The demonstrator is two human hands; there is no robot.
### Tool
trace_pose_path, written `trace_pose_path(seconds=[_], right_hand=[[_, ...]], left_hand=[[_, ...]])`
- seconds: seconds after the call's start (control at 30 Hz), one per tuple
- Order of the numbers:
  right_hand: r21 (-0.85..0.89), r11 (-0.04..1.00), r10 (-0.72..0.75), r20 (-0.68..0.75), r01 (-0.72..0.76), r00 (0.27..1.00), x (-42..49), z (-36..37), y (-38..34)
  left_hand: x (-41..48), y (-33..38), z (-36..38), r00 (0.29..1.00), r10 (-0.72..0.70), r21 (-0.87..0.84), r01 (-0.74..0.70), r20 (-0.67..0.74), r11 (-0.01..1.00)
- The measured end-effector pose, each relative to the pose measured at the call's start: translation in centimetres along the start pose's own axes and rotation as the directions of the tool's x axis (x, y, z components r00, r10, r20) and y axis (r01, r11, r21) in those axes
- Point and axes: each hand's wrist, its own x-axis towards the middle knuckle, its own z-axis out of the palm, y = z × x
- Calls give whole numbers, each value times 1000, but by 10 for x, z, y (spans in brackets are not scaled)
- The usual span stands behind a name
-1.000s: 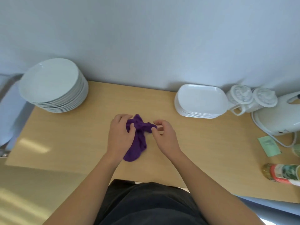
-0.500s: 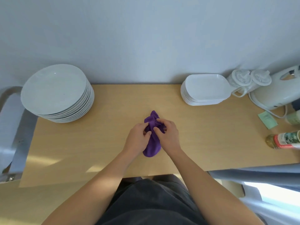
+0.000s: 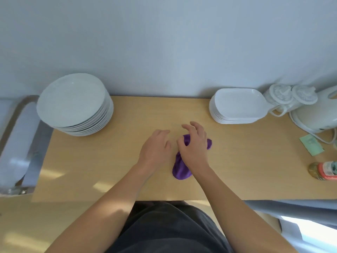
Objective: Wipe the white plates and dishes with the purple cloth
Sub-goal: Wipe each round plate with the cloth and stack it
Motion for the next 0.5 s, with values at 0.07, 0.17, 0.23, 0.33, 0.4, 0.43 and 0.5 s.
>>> trace_pose_path(seconds=[0.07,0.17,0.23,0.33,0.4,0.43,0.5], right_hand=[[81,994,-75,35,72,997,5,17,-22],[162,973,-178,80,163,981,11,44,-55],[185,961,-230,107,208,967,16,63,-77],[238,949,-249,173,205,953,21,93,-115],[276,949,-215,208,153,954,24,111,-140],[295,948,-190,217,121,958,24,119,-153],[321,945,-133,215,59,967,26,135,-175]], left_hand=[[-2,-15,-26,991,28,65,-19,-129,998],[-5,-43,-70,951,36,115,-1,-308,993],[-6,-66,-100,905,44,138,17,-422,990],[-7,-99,-138,847,64,168,30,-527,985],[-7,-121,-159,817,75,165,25,-571,986],[-7,-132,-168,803,76,152,18,-591,988],[-5,-153,-185,783,84,152,14,-617,988]])
